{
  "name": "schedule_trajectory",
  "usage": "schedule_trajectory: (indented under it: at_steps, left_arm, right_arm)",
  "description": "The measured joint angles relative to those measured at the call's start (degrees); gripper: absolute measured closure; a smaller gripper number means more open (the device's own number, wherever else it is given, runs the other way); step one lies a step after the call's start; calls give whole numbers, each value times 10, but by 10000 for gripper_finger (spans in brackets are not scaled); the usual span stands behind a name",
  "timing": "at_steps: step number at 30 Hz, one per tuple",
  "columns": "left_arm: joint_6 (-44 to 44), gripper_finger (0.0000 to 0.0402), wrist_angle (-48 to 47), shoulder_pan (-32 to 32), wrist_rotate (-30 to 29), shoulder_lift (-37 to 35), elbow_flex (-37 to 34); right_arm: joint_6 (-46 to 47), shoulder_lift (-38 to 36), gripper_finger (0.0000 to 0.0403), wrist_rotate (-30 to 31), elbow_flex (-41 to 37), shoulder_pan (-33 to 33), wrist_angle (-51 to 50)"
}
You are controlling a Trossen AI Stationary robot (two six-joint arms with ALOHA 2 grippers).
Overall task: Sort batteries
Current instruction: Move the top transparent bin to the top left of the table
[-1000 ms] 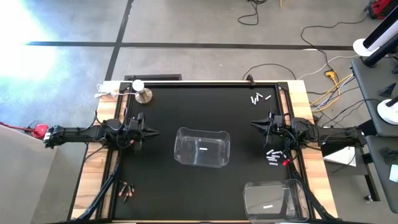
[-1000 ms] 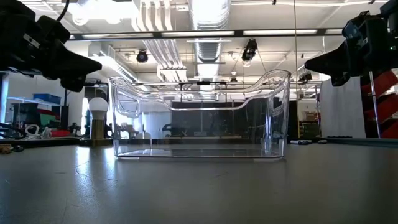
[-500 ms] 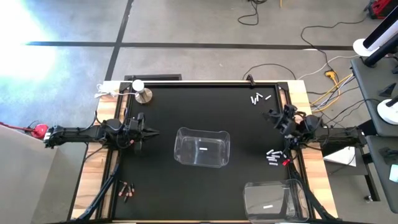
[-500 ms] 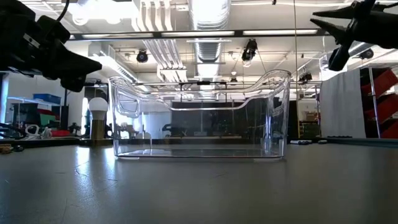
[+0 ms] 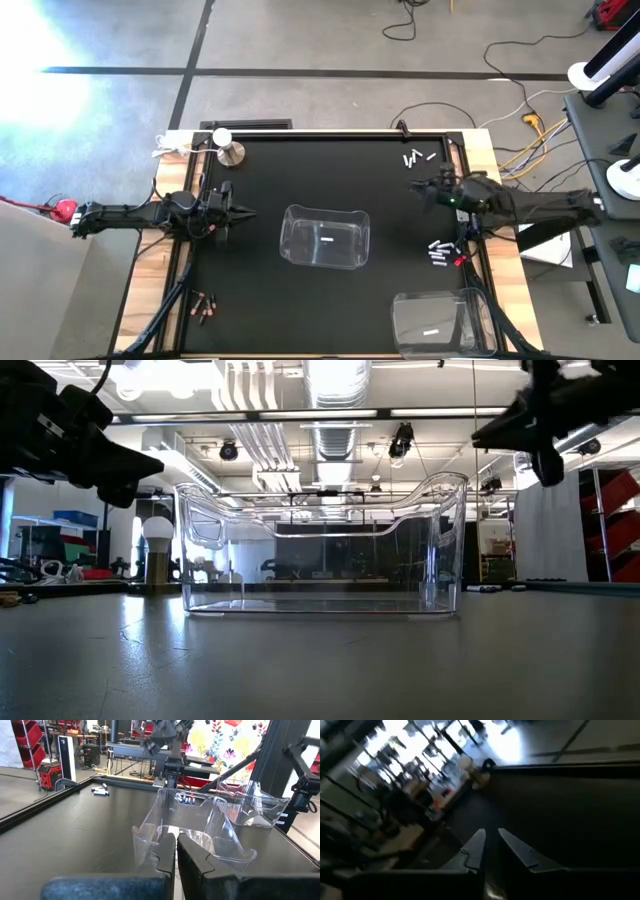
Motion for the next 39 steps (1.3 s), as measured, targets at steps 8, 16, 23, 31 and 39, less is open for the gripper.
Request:
schedule_trajectory:
  at_steps: [8,16,23,31,39]
  left_arm:
    - [21,401,7,1,-56,1,0]
    - [-130,401,35,1,-63,2,0]
    - [-384,401,36,1,-64,1,0]
    - [-294,401,34,1,-84,3,0]
    - [-265,401,85,1,-184,2,0]
  right_arm:
    - [-112,251,352,-103,232,0,-130]
    - [-261,504,255,-135,447,-1,-170]
    - [-331,684,214,-135,632,-6,-321]
    - [-365,823,227,-185,747,-7,-444]
    - [-353,894,256,-186,772,-29,-450]
